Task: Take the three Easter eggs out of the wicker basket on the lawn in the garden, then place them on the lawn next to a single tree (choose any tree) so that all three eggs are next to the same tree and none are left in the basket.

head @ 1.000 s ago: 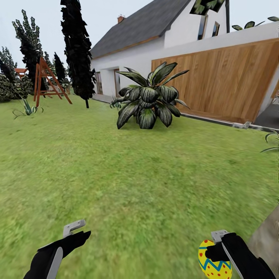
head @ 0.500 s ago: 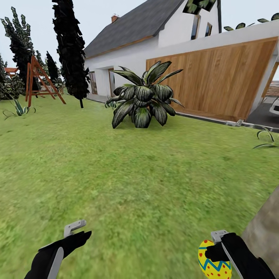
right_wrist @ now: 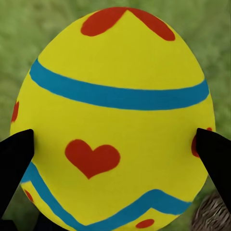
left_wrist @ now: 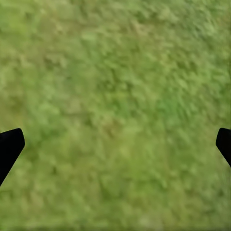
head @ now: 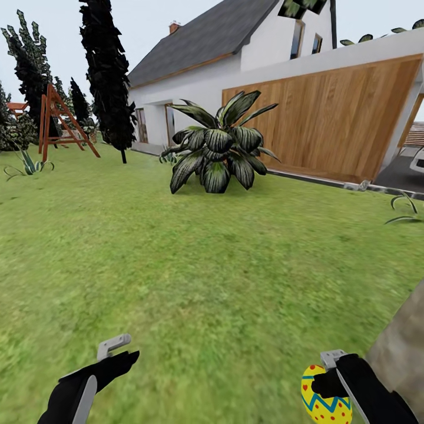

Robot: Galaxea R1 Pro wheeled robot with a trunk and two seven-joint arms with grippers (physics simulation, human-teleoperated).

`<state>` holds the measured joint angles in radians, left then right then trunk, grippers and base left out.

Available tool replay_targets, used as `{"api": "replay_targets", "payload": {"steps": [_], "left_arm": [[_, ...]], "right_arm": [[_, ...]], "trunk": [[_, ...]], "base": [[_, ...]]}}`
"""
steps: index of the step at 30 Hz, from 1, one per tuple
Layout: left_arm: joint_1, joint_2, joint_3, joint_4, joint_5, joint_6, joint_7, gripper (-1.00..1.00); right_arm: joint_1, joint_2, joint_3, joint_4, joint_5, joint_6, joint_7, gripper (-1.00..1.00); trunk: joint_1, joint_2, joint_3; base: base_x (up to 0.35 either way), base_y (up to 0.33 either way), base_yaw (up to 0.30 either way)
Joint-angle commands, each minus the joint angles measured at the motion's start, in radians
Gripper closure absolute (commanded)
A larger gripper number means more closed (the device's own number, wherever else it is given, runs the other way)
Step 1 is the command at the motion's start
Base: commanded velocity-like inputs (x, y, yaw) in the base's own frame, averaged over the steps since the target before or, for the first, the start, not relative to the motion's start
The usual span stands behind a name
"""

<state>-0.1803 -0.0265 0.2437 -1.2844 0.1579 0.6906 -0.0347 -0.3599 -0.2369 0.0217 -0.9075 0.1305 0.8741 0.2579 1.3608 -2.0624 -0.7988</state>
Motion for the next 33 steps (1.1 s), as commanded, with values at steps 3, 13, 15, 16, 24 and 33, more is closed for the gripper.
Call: {"api": "replay_targets", "payload": {"steps": [3,13,15,16,24,33], "left_arm": [[-0.001,-0.001,0.003,-0.001,0.003,0.006,-0.004,-1.00],[-0.001,-0.001,0.001,0.013,0.003,0.006,-0.004,-1.00],[-0.001,-0.005,-0.008,0.025,0.003,0.006,-0.004,-1.00],[-0.001,-0.006,-0.009,0.027,0.003,0.006,-0.003,-1.00],[-0.001,-0.007,-0.011,0.027,0.003,0.006,-0.002,-1.00],[-0.001,-0.007,-0.011,0.027,0.005,0.006,-0.002,-1.00]], "right_arm": [[-0.001,-0.001,0.003,-0.001,0.011,0.003,0.008,1.00],[-0.001,-0.001,0.001,-0.001,0.011,0.002,0.006,1.00],[-0.001,-0.001,0.001,-0.001,0.009,0.002,0.007,1.00],[-0.001,-0.001,0.001,-0.001,0.009,0.002,0.007,1.00],[-0.001,-0.001,-0.001,-0.002,0.009,0.002,0.008,1.00],[-0.001,-0.001,0.001,-0.002,0.009,0.001,0.009,1.00]], "trunk": [[0.011,-0.022,-0.010],[0.050,-0.092,-0.042],[0.057,-0.106,-0.048],[0.061,-0.113,-0.051],[0.092,-0.169,-0.076],[0.126,-0.232,-0.104]], "base": [[0.000,0.000,0.000],[0.000,0.000,0.000],[0.000,0.000,0.000],[0.000,0.000,0.000],[0.000,0.000,0.000],[0.000,0.000,0.000]]}}
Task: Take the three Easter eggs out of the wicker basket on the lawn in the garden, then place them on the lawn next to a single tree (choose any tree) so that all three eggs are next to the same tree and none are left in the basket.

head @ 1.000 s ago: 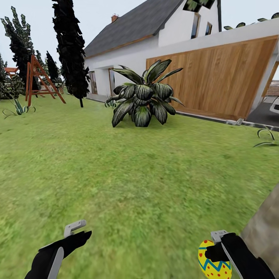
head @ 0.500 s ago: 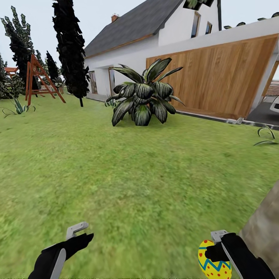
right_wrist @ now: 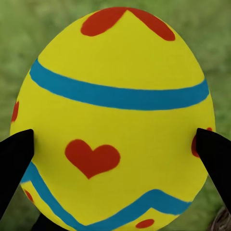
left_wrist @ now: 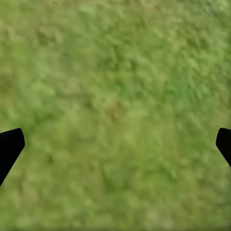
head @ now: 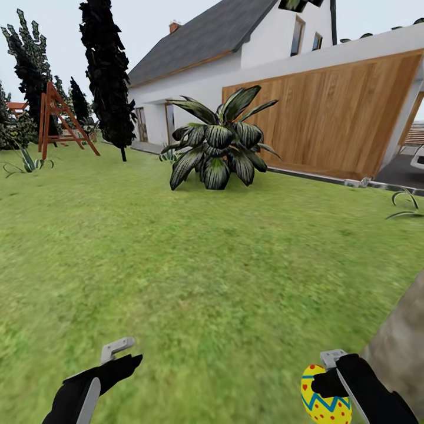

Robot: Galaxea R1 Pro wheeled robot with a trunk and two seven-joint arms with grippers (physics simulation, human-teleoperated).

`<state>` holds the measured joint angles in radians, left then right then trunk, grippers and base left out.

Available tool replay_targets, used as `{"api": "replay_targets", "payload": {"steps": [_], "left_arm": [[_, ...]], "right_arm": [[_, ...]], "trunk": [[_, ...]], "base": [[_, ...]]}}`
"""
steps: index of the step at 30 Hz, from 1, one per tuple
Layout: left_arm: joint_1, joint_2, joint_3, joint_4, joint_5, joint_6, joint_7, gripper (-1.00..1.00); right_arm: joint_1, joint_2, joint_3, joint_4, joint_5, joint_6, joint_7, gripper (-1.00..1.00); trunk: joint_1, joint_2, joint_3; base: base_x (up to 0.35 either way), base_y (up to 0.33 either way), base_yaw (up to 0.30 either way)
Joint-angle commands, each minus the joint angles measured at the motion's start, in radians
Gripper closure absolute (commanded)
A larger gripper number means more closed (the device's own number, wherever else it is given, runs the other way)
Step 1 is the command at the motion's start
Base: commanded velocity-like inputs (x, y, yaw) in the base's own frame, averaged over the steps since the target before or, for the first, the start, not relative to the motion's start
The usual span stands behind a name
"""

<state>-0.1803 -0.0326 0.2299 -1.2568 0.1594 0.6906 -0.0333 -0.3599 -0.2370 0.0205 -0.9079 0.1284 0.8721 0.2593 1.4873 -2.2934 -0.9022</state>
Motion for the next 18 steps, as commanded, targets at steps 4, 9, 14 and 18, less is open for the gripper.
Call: {"api": "replay_targets", "payload": {"steps": [4,9,14,18], "left_arm": [[-0.001,-0.001,0.004,-0.001,0.003,0.005,-0.004,-1.00],[-0.001,-0.001,0.004,-0.001,0.005,0.004,-0.005,-1.00],[-0.001,-0.001,0.003,-0.001,0.004,0.005,-0.004,-1.00],[-0.001,-0.001,0.003,0.000,0.002,0.004,-0.004,-1.00]], "right_arm": [[-0.001,-0.002,0.001,0.017,0.008,0.002,0.011,1.00],[-0.001,-0.003,0.000,0.032,0.012,-0.005,0.010,1.00],[-0.001,-0.002,0.001,0.040,0.013,-0.002,0.003,1.00],[-0.001,-0.001,0.001,0.041,0.011,-0.004,0.004,1.00]], "trunk": [[0.008,-0.015,-0.007],[0.008,-0.015,-0.007],[0.015,-0.029,-0.014],[0.031,-0.057,-0.026]], "base": [[0.000,0.000,0.000],[0.000,0.000,0.000],[0.000,0.000,0.000],[0.000,0.000,0.000]]}}
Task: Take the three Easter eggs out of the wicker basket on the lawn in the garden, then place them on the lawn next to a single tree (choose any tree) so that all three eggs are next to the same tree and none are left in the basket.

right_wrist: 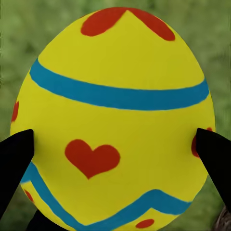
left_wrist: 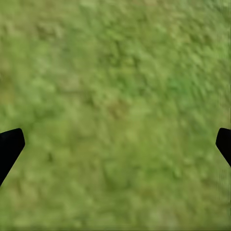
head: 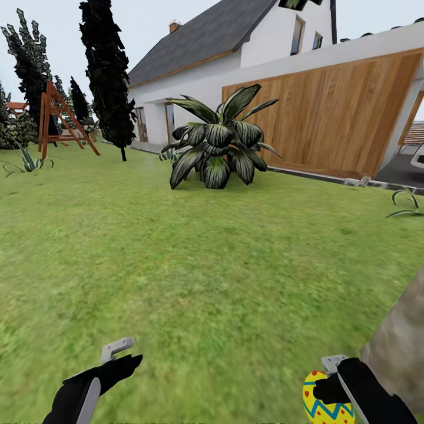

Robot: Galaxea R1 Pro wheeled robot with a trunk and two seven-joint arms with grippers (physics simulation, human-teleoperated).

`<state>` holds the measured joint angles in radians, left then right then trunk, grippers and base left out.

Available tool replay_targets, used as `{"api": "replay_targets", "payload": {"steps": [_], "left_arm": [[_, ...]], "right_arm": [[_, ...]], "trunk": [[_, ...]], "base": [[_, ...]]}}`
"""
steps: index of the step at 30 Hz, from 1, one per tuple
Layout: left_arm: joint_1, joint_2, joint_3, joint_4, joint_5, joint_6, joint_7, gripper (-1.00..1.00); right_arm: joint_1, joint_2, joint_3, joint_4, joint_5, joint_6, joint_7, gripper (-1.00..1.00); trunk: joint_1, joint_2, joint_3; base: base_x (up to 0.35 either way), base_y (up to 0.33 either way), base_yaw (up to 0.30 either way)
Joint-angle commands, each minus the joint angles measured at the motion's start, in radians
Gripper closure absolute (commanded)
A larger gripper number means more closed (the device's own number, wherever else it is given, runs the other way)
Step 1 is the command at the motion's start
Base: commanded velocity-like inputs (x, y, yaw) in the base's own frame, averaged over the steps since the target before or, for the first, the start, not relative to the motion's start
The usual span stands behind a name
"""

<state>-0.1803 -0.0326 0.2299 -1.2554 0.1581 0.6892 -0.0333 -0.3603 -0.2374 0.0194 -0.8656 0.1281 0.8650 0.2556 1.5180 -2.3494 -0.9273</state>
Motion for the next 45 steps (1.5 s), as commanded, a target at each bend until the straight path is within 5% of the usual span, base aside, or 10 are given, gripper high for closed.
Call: {"api": "replay_targets", "payload": {"steps": [1,21,45], "left_arm": [[-0.001,-0.001,0.003,-0.001,0.003,0.006,-0.003,-1.00],[-0.001,-0.001,0.002,0.001,0.004,0.006,-0.002,-1.00],[-0.001,-0.001,0.003,0.001,0.003,0.007,-0.002,-1.00]], "right_arm": [[0.000,-0.001,0.002,-0.001,0.010,0.003,0.008,1.00],[0.000,0.001,0.000,0.000,0.008,0.003,0.010,1.00],[0.000,0.000,-0.001,0.000,0.008,0.005,0.011,1.00]], "trunk": [[0.004,-0.008,-0.004],[0.080,-0.148,-0.067],[0.093,-0.156,-0.159]], "base": [[0.000,0.000,0.000],[0.000,0.000,0.000],[0.000,0.000,0.000]]}}
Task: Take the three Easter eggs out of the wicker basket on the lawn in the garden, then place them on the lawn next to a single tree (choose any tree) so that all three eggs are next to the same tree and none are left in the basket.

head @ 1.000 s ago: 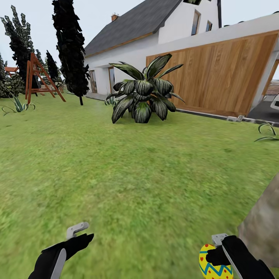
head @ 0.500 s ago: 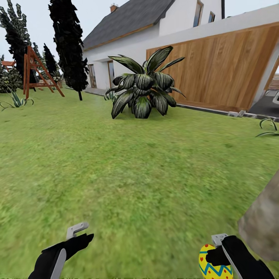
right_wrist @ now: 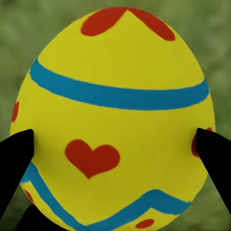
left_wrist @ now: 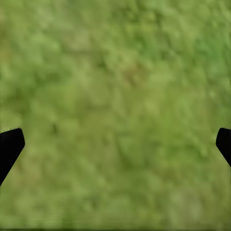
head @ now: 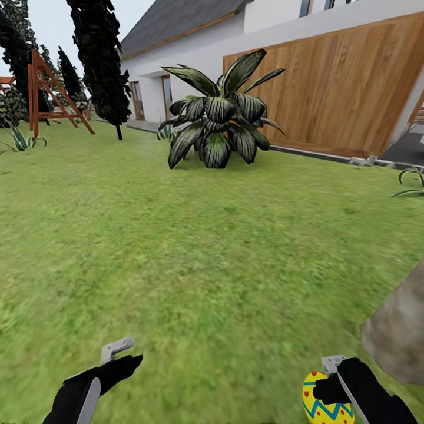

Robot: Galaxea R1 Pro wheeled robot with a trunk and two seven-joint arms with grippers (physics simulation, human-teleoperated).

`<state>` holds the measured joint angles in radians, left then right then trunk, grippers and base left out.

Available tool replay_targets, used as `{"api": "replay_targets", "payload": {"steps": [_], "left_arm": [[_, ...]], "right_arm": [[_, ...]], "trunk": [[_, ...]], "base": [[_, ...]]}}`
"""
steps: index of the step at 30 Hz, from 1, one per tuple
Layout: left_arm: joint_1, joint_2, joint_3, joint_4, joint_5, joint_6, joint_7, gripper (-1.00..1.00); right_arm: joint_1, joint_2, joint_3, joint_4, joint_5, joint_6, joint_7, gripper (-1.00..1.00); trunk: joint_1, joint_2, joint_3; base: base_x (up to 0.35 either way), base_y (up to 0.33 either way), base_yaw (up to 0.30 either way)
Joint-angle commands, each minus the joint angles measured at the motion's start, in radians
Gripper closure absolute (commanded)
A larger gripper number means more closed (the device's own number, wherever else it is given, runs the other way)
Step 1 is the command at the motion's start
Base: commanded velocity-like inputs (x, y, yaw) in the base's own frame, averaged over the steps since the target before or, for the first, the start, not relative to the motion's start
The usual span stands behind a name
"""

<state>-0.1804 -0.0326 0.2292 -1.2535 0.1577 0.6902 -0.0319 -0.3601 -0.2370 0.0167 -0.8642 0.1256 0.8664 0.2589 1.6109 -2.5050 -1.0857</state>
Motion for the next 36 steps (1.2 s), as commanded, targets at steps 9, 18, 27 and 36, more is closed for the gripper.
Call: {"api": "replay_targets", "payload": {"steps": [9,18,27,36], "left_arm": [[-0.001,-0.001,0.003,0.000,0.003,0.006,-0.003,-1.00],[-0.001,-0.001,0.003,0.000,0.003,0.005,-0.003,-1.00],[-0.001,-0.002,0.002,0.000,0.002,0.006,-0.003,-1.00],[-0.001,-0.002,0.001,0.000,0.002,0.005,-0.003,-1.00]], "right_arm": [[-0.001,-0.001,0.001,-0.001,0.010,0.003,0.006,1.00],[0.000,0.000,0.002,-0.001,0.011,0.003,0.006,1.00],[0.000,-0.001,0.000,-0.001,0.010,0.003,0.006,1.00],[-0.001,-0.001,0.002,-0.002,0.011,0.003,0.005,1.00]], "trunk": [[0.004,-0.003,-0.036],[0.008,-0.005,-0.071],[0.012,-0.007,-0.105],[0.016,-0.009,-0.140]], "base": [[0.000,0.000,0.000],[0.000,0.000,0.000],[0.000,0.000,0.000],[0.000,0.000,0.000]]}}
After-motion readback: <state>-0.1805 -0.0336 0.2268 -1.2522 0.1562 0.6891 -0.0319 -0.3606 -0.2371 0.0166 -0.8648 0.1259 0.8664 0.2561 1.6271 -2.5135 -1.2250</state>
